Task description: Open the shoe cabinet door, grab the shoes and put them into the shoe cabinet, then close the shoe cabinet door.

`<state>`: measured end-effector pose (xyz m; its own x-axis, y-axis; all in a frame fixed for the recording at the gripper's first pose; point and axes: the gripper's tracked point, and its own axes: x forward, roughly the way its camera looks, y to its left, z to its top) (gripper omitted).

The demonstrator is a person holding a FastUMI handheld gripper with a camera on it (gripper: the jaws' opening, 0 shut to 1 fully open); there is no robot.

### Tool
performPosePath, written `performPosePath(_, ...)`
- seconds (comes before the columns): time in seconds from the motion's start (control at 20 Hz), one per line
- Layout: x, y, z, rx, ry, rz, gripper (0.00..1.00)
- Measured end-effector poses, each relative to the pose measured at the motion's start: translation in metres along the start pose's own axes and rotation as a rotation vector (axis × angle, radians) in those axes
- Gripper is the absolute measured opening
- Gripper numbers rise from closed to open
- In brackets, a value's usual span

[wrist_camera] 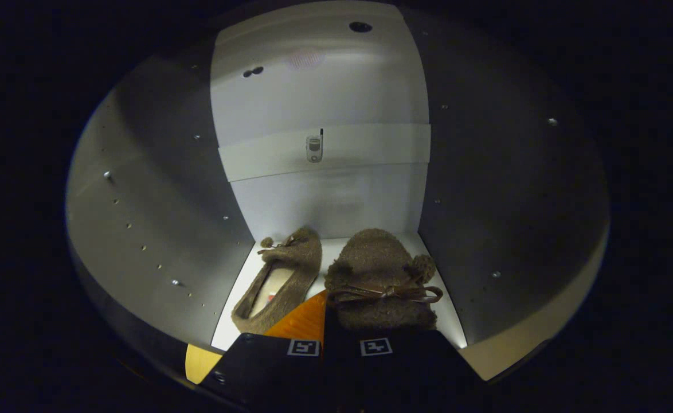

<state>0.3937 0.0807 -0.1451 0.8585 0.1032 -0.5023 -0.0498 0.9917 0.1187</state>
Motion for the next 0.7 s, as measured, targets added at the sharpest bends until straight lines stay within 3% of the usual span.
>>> performPosePath(0.35,0.07,-0.017,-0.003,-0.003,0.055,-0.036,0.11)
performPosePath(0.7,0.099,-0.025,-0.019,-0.02,0.104,-0.075,0.14)
